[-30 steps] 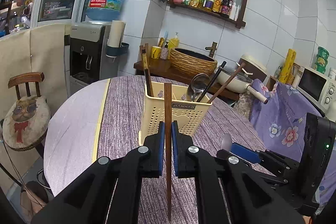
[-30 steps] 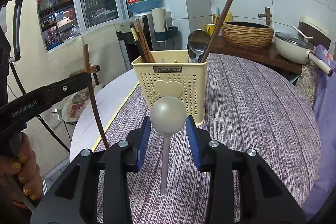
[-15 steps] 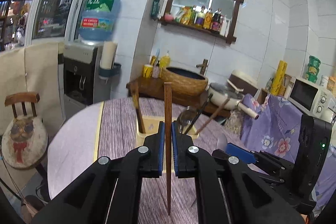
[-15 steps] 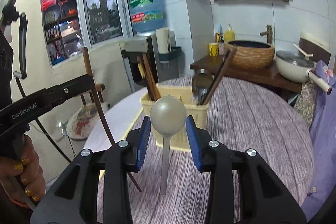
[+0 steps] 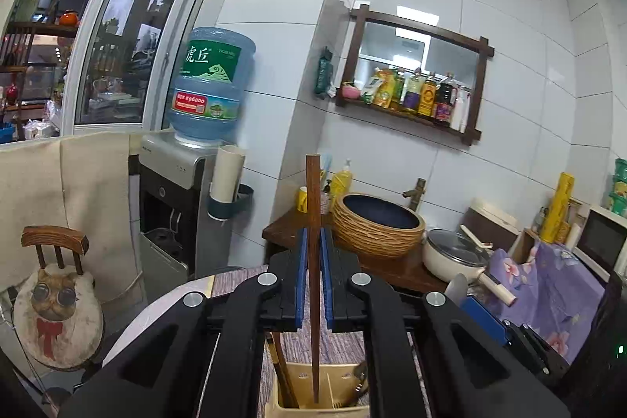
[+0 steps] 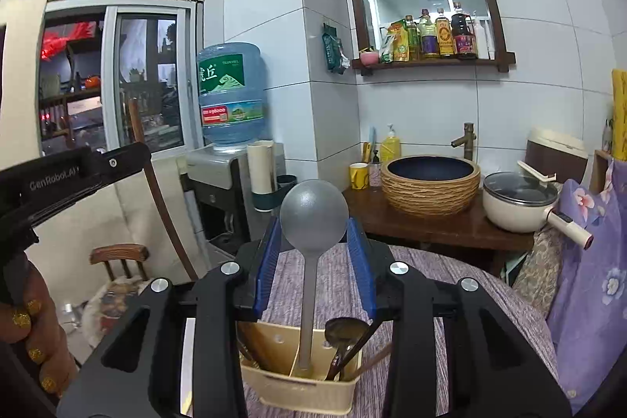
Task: Organize utensils
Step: 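Lower the chopstick and spoon into the holder and open both tools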
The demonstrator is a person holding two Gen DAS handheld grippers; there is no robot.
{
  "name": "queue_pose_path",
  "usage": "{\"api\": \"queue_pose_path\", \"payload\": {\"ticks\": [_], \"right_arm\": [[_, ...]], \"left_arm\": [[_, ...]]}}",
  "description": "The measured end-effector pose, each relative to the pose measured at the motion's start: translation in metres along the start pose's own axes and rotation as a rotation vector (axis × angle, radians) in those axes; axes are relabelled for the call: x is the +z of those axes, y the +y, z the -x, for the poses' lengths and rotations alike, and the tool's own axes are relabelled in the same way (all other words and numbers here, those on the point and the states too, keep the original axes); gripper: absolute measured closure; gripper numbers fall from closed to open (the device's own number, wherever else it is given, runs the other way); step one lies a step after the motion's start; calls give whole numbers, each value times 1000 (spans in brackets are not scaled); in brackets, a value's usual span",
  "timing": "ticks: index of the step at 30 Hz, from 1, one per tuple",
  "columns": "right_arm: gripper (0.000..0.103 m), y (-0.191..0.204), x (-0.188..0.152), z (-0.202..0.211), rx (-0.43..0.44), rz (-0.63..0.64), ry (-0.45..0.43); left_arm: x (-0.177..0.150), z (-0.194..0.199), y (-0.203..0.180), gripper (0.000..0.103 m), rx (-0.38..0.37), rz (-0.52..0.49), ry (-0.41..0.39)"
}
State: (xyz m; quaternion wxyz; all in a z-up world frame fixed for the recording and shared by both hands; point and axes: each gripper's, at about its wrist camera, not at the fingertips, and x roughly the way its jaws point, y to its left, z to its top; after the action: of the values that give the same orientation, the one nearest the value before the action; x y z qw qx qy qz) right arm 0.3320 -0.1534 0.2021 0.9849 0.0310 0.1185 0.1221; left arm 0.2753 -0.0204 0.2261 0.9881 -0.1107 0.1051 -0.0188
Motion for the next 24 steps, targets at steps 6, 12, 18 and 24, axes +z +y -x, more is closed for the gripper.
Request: {"api": "queue_pose_path", "payload": {"ticks": [6, 12, 18, 24], "right_arm": [[67, 6, -44, -35, -36, 47, 58], [67, 5, -88, -44, -35, 68, 116], [70, 5, -111, -49, -42, 106, 157], [57, 5, -115, -33, -30, 120, 116]], "left_arm": [[-47, -26, 10, 95, 12, -18, 49], [-87, -39, 22, 95, -4, -18, 137], [-106, -43, 23, 95, -13, -29, 182], [-105, -27, 25, 95, -36, -32, 172]]}}
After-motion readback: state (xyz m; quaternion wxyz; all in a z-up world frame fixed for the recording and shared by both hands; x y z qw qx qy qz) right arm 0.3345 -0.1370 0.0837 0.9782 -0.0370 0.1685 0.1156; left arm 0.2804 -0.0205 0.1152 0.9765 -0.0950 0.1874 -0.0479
